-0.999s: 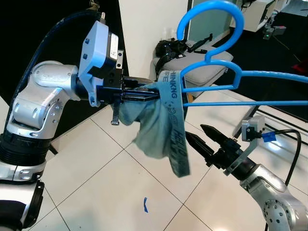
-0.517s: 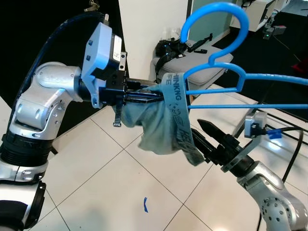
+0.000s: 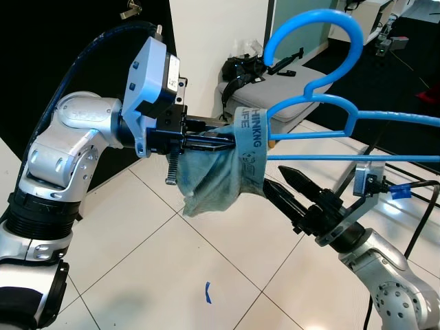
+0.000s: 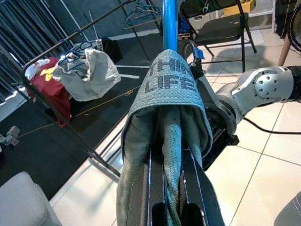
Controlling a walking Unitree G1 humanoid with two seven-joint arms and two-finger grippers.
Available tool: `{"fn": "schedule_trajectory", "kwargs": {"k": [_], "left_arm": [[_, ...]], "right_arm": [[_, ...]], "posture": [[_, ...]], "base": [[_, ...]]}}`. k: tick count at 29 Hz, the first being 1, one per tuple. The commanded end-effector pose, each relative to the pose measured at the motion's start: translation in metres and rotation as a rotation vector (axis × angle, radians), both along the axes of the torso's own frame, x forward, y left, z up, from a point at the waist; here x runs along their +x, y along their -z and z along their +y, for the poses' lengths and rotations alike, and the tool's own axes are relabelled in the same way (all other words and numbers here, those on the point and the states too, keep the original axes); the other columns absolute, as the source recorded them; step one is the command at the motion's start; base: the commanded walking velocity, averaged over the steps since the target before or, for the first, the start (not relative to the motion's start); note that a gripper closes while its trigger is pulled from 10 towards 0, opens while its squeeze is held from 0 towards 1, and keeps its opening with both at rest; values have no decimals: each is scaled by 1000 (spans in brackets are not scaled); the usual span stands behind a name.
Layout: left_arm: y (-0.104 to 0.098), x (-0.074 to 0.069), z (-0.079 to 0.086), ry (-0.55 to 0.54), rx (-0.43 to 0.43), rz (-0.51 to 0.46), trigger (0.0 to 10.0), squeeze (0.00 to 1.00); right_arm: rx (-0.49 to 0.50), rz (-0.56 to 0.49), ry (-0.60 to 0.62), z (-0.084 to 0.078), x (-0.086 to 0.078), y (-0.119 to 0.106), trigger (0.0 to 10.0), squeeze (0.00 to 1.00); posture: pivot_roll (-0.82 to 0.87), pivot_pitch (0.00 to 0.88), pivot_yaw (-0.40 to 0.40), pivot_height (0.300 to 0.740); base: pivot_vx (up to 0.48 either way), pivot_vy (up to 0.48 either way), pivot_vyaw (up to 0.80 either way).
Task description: Hang hanger
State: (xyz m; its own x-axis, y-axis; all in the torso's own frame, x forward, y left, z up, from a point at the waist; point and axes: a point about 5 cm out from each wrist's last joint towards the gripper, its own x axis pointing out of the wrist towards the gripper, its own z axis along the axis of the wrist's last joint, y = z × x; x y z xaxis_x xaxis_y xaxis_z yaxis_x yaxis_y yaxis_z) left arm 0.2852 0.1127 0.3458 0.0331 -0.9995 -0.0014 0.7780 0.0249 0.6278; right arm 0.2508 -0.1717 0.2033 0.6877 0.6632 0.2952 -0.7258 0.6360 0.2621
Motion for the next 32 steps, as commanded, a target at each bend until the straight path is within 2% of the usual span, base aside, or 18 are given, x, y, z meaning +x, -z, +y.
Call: {"fn": "schedule_trajectory", "kwargs": {"k": [1,9,17,25,26,27,28,32], "left_arm": [[1,-4,0,17,8,-2,10000,0],[1,-9,-4,48,12,1,10000,0],[1,-11,-6,61,25,2,10000,0],[0,-11,-7,60,23,-5,10000,0],[-1,-12,-7,59,22,-7,10000,0],[-1,-12,-7,59,22,-7,10000,0],[-2,-12,-7,60,21,-10,10000,0],[-3,-12,-7,58,18,-17,10000,0]], "right_arm": [[-15,12,-20,4,-1,1,10000,0],[-128,65,7,8,4,16,10000,0],[-158,79,24,8,7,19,10000,0],[-312,178,92,5,13,44,10000,0],[-350,217,110,2,14,52,3765,0],[-350,217,110,2,14,52,3765,0],[-372,256,121,0,15,62,0,0],[-424,319,140,-2,15,80,0,0]], "posture": [[13,120,81,740],[14,122,80,740],[14,122,79,740],[12,123,77,740],[12,123,77,740],[12,123,77,740],[13,124,76,740],[18,124,74,740]], "base": [[0,0,0],[0,0,0],[0,0,0],[0,0,0],[0,0,0],[0,0,0],[0,0,0],[0,0,0]]}}
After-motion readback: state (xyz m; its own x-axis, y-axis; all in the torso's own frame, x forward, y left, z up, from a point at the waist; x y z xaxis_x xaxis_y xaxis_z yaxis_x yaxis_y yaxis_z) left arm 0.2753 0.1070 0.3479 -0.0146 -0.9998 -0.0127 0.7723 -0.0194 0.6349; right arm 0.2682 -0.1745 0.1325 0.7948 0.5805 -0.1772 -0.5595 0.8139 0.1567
